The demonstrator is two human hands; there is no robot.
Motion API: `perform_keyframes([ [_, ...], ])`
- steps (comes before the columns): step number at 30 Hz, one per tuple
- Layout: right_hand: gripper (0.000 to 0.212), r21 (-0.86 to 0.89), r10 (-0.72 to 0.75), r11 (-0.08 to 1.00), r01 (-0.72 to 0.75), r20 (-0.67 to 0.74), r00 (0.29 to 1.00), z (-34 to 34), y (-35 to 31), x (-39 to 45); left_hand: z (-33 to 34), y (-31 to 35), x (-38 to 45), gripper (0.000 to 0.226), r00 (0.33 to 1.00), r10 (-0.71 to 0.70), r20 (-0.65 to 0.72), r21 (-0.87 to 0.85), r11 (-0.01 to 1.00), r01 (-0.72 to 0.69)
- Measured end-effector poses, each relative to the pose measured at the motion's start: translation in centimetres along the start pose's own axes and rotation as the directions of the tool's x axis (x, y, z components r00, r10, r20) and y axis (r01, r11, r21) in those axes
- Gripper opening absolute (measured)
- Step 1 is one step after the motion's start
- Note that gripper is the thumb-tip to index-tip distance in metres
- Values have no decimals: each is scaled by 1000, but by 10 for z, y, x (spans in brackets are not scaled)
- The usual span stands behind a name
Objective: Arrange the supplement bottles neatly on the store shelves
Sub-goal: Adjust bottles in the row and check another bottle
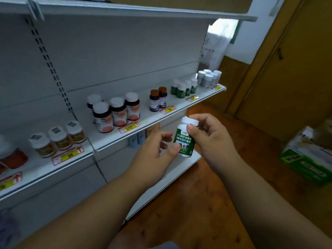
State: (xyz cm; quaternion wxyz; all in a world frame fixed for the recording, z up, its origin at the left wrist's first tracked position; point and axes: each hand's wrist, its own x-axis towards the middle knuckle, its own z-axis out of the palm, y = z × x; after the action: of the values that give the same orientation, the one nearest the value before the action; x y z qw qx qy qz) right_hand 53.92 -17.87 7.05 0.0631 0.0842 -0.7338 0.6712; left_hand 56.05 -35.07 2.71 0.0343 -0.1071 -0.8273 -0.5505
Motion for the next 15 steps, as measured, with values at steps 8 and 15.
perform_keyframes([
  [8, 16, -38, 13, 999, -13, -19, 1000, -33, 38, 82, 33, -33, 95, 67, 998, 41, 47, 110, 993, -46],
  [15, 15, -83, 64, 993, -79, -171, 983, -92, 55, 154, 86, -30, 221, 64, 974, 91, 206, 8, 996, -94],
])
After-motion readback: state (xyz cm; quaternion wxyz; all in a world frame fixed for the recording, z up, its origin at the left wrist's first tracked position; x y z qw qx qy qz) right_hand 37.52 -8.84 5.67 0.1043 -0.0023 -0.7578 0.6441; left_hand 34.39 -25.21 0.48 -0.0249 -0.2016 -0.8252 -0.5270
